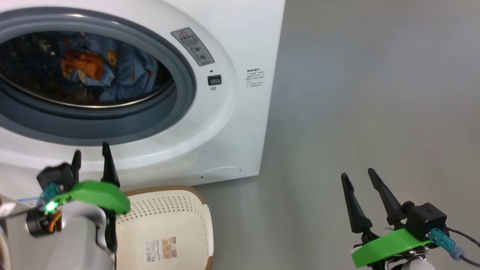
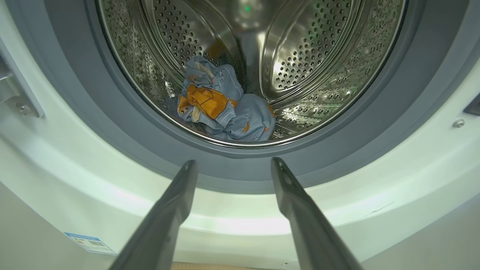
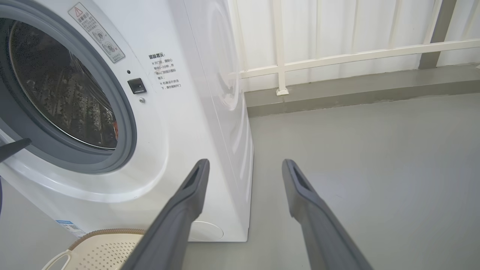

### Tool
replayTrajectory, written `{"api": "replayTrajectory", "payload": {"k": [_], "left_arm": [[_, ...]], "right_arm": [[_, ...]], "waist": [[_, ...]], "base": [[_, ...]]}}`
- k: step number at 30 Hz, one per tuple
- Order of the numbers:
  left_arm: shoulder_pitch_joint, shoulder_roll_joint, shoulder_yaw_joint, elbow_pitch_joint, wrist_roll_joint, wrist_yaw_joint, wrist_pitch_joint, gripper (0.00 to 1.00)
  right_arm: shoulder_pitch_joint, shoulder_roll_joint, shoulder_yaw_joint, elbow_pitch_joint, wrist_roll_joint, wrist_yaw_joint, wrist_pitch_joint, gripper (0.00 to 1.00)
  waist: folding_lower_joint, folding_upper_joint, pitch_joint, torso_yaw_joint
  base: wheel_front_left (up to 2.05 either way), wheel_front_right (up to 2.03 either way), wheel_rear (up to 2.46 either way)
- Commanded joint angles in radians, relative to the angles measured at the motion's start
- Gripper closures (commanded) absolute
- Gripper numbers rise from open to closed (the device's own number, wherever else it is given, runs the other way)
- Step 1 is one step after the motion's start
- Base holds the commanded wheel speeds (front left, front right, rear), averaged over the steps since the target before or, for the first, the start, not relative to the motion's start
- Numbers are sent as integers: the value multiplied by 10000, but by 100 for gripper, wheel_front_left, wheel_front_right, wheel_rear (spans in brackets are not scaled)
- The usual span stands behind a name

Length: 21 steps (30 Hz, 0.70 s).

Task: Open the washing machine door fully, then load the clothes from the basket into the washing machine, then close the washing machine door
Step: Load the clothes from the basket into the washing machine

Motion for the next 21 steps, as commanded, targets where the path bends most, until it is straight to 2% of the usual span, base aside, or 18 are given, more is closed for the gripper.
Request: {"api": "replayTrajectory", "payload": {"k": [1, 9, 21], "left_arm": [[230, 281, 211, -381, 48, -1, -55, 0], [1997, 198, -212, -1383, -164, -31, -55, 0], [3908, 192, -556, -2875, -539, 325, -55, 0]], "right_arm": [[45, -47, 177, -209, 4, 16, -48, 0], [382, -47, 44, -214, -38, 16, -48, 0], [922, -47, -245, -286, -190, 16, -48, 0]], "waist": [[0, 0, -188, 126], [0, 0, -782, 307], [0, 0, -1548, 318]], "base": [[0, 0, 0], [0, 0, 0], [0, 0, 0]]}}
